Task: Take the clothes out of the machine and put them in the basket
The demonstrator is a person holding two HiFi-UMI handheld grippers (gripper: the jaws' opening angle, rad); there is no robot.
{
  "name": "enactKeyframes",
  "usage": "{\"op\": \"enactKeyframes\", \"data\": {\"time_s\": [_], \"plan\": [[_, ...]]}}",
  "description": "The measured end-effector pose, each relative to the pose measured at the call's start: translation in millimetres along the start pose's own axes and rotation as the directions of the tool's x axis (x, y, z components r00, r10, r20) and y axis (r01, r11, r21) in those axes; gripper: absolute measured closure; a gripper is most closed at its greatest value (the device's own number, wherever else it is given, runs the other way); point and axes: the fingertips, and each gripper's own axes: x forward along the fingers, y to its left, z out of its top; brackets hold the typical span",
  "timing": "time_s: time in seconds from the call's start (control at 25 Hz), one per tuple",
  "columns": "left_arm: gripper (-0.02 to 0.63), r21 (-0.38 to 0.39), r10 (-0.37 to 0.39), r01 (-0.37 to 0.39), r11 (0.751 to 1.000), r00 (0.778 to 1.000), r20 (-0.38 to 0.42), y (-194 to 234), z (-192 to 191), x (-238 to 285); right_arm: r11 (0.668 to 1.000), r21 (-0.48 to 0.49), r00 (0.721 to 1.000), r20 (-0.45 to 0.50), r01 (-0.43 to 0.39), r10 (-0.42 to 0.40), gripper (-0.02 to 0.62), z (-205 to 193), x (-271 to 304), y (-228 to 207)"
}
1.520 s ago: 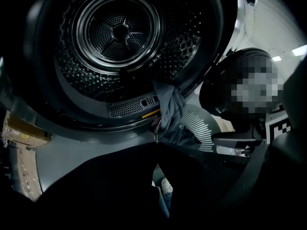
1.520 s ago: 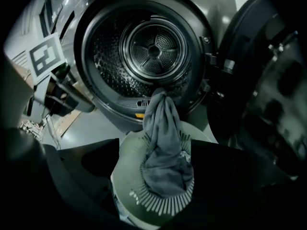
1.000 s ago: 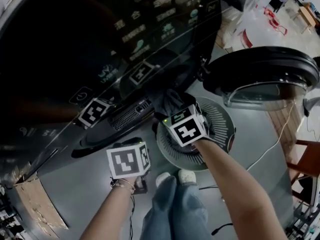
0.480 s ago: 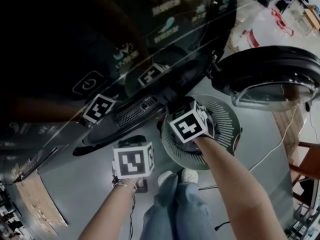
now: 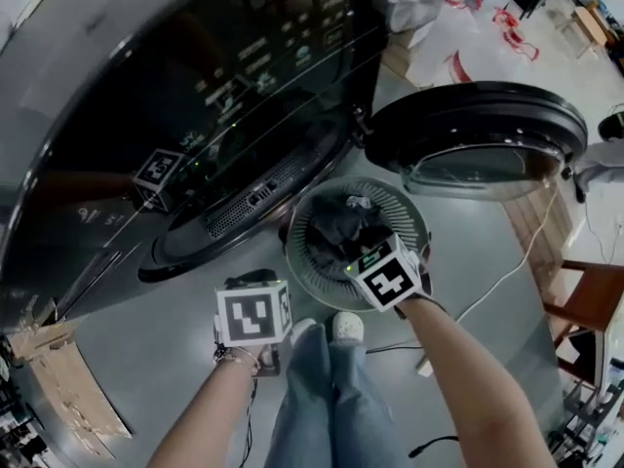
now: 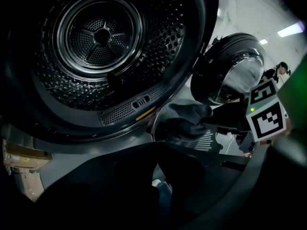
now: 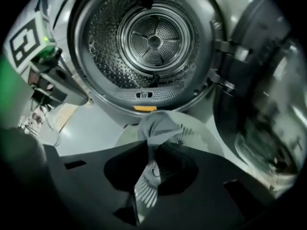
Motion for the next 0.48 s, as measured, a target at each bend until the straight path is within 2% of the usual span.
{"op": "enactKeyframes", "data": {"time_s": [0.28, 0.44, 0.48], "plan": [[0.601, -0.001, -0.02, 0.02, 1.0, 1.0, 0.0, -34, -3, -46, 1.0, -0.014, 1.0, -0.02, 0.017, -0.017, 0.552, -19, -71, 16], [0.601, -0.008, -0.025, 0.025, 1.0, 1.0, 0.006, -50, 0, -67, 0.999, 0.024, 0.999, -0.008, 0.039, -0.039, 0.541, -17, -98, 14], [0.601, -0.009, -0.026, 0.027, 1.0, 1.0, 0.01, -54, 2, -73, 0.998, 0.04, 0.999, -0.001, 0.047, -0.047, 0.519, -15, -104, 12]]}}
